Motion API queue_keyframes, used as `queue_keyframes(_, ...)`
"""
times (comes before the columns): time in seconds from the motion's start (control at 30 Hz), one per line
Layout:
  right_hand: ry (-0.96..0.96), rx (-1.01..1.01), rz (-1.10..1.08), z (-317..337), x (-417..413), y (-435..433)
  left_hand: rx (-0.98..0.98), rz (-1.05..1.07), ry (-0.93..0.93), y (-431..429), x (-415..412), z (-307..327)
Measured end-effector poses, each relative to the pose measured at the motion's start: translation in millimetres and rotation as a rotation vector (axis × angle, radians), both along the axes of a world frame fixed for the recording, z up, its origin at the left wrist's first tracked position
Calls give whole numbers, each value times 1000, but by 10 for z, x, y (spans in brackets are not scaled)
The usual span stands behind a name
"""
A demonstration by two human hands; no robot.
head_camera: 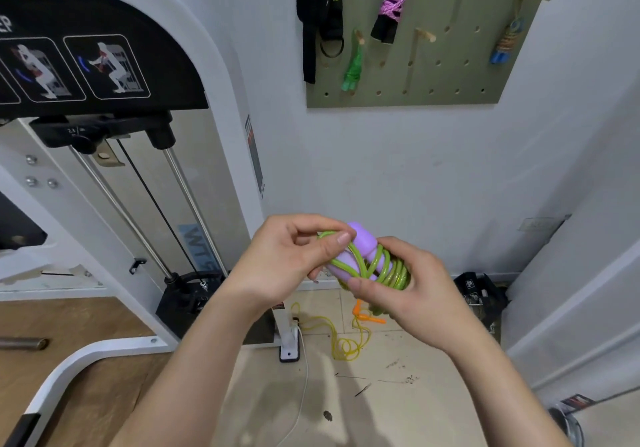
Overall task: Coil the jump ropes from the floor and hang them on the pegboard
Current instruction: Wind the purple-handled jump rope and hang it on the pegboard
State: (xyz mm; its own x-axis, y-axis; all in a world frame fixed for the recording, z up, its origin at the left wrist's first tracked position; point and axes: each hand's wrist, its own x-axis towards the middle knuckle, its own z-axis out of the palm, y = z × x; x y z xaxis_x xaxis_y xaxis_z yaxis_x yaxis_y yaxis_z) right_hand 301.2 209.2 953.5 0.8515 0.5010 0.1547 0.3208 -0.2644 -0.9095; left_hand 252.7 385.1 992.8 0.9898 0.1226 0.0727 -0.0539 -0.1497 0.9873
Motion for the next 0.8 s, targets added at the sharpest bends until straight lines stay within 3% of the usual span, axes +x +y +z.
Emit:
queue_keyframes(0.2,128,-37,227,215,61,-155,-22,-242,-31,121,-95,14)
queue_keyframes(0.33,187,-16,260,297,115,-209,105,-110,-111,127,-72,34)
queue_keyframes(0.47,28,-92,186,313,106,-177,49,46,-134,18,-41,21)
queue_keyframes(0.7,-238,-283,99,370,75,-217,122,32,-114,18,-55,-58)
queue_keyframes(0.8,-337,-348,102,425,46,-201,23,62,-98,25,-10,-57)
